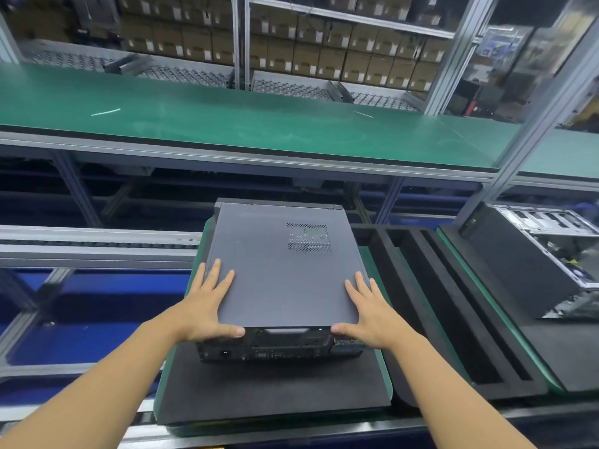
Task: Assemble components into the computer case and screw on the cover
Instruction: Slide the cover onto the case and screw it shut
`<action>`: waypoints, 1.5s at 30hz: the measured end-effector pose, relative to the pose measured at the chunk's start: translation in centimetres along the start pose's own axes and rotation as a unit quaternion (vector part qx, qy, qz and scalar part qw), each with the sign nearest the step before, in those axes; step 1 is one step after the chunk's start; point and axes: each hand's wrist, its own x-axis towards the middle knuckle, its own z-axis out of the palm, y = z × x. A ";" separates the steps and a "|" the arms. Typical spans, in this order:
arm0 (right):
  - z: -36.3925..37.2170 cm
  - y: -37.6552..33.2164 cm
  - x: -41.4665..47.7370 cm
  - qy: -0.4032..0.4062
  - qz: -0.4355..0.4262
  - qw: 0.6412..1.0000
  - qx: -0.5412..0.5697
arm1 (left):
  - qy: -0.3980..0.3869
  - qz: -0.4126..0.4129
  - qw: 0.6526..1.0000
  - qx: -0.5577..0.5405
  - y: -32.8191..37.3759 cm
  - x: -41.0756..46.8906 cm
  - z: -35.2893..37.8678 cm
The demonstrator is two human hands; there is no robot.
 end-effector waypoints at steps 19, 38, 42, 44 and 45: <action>1.6 0.3 -0.8 0.072 0.041 0.987 0.139 | 0.063 -0.024 0.993 -0.100 -0.2 -0.9 1.1; 2.6 0.1 -1.2 0.120 0.070 0.975 0.175 | 0.112 -0.043 0.982 -0.145 -0.3 -1.0 2.5; 2.7 0.0 -1.2 0.126 0.067 0.975 0.170 | 0.114 -0.045 0.982 -0.141 -0.3 -1.1 2.6; 2.8 -0.1 -1.3 0.131 0.067 0.973 0.177 | 0.117 -0.046 0.982 -0.141 -0.3 -1.2 2.6; 2.8 -0.2 -1.4 0.135 0.068 0.972 0.181 | 0.119 -0.046 0.982 -0.142 -0.2 -1.2 2.7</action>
